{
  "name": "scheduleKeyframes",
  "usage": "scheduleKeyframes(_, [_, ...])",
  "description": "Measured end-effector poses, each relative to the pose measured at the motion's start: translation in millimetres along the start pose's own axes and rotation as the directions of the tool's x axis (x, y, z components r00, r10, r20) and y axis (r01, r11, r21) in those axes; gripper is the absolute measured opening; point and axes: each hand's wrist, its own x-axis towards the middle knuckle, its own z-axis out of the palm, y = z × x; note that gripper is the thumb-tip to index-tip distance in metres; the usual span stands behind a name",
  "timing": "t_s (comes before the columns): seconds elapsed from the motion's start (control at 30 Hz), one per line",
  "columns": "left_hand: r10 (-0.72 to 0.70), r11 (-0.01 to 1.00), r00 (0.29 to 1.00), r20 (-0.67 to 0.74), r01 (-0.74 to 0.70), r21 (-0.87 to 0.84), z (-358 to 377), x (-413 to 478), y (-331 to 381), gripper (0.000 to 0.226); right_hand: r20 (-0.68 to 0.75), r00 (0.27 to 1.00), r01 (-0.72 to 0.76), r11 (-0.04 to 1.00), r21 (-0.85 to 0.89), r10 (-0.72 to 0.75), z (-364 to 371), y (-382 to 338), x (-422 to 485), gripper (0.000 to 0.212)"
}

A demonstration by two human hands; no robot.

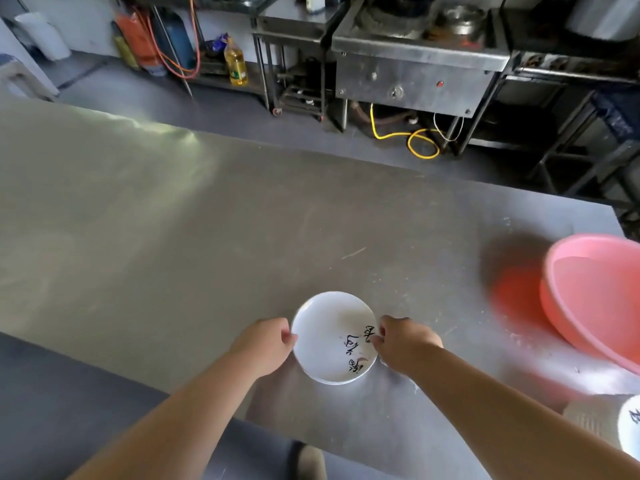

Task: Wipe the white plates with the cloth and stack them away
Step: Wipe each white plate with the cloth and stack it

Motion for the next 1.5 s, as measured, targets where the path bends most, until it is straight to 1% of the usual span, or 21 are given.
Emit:
scheduleKeyframes(0.1, [0.040,0.999,0.999,-0.002,-0.041,-0.035,4.9,6.3,-3.4,0.030,0.006,0.999,-0.049,0.999,0.009,0.049,6.7,-4.4,4.3,0.021])
scheduleKeyframes(0.27, [0.056,0.998,0.998,-0.009,-0.056,0.009,8.2,7.7,1.5,0.028,0.036,0.991,-0.135,0.986,0.094,0.132,9.4,-3.5,6.1,0.028])
scheduleKeyframes(0.37, [0.030,0.997,1.000,0.006,-0.030,-0.069,9.3,9.3,4.2,0.026,0.059,0.986,-0.163,0.968,0.188,0.154,12.2,-3.1,0.2,0.026])
scheduleKeyframes(0.5, [0.009,0.991,0.999,0.039,-0.004,-0.136,10.5,13.1,3.0,0.026,0.099,0.984,-0.171,0.936,0.308,0.148,13.4,1.3,-12.7,0.024])
scheduleKeyframes(0.6, [0.001,0.985,0.998,0.055,0.008,-0.174,13.1,16.2,4.1,0.028,0.154,0.978,-0.195,0.876,0.441,0.140,19.6,8.7,-24.6,0.022])
scheduleKeyframes(0.67, [0.003,0.980,0.998,0.070,0.011,-0.198,17.5,14.9,9.5,0.029,0.143,0.977,-0.207,0.850,0.483,0.157,24.8,18.2,-35.8,0.022])
scheduleKeyframes(0.77, [0.056,0.974,0.996,0.072,-0.039,-0.224,25.7,6.8,26.3,0.032,0.124,0.977,-0.213,0.819,0.533,0.173,27.6,39.3,-52.0,0.021])
scheduleKeyframes(0.9, [0.152,0.958,0.988,0.031,-0.139,-0.252,34.8,-8.7,63.8,0.025,0.125,0.973,-0.231,0.794,0.562,0.194,22.6,77.4,-74.9,0.020])
scheduleKeyframes(0.97, [0.195,0.949,0.980,0.048,-0.176,-0.263,40.2,-16.8,88.8,0.024,0.121,0.968,-0.249,0.796,0.552,0.219,20.8,100.2,-85.6,0.021])
scheduleKeyframes(1.03, [0.226,0.943,0.971,0.082,-0.197,-0.267,49.0,-24.4,113.2,0.024,0.139,0.960,-0.279,0.824,0.493,0.243,19.8,124.1,-94.1,0.021])
scheduleKeyframes(1.13, [0.270,0.942,0.958,0.094,-0.243,-0.233,67.4,-37.6,144.3,0.030,0.151,0.951,-0.308,0.881,0.360,0.271,24.4,157.0,-102.8,0.020])
scheduleKeyframes(1.2, [0.293,0.944,0.953,0.082,-0.275,-0.184,84.8,-46.4,158.9,0.035,0.166,0.946,-0.317,0.903,0.291,0.279,31.4,174.3,-107.8,0.018])
scheduleKeyframes(1.27, [0.298,0.948,0.951,0.086,-0.284,-0.141,104.8,-53.1,167.1,0.037,0.182,0.941,-0.326,0.911,0.252,0.286,40.1,187.1,-110.0,0.022])
scheduleKeyframes(1.37, [0.286,0.953,0.956,0.066,-0.277,-0.122,132.9,-56.0,168.0,0.042,0.196,0.923,-0.381,0.860,0.340,0.331,51.1,197.5,-112.1,0.024])
scheduleKeyframes(1.43, [0.318,0.947,0.947,-0.034,-0.320,-0.043,148.6,-56.0,164.1,0.048,0.206,0.924,-0.379,0.833,0.403,0.321,57.6,200.5,-113.4,0.020])
scheduleKeyframes(1.5, [0.369,0.929,0.922,-0.121,-0.363,0.067,161.4,-56.8,158.8,0.063,0.219,0.928,-0.371,0.804,0.464,0.302,64.5,202.7,-115.6,0.018])
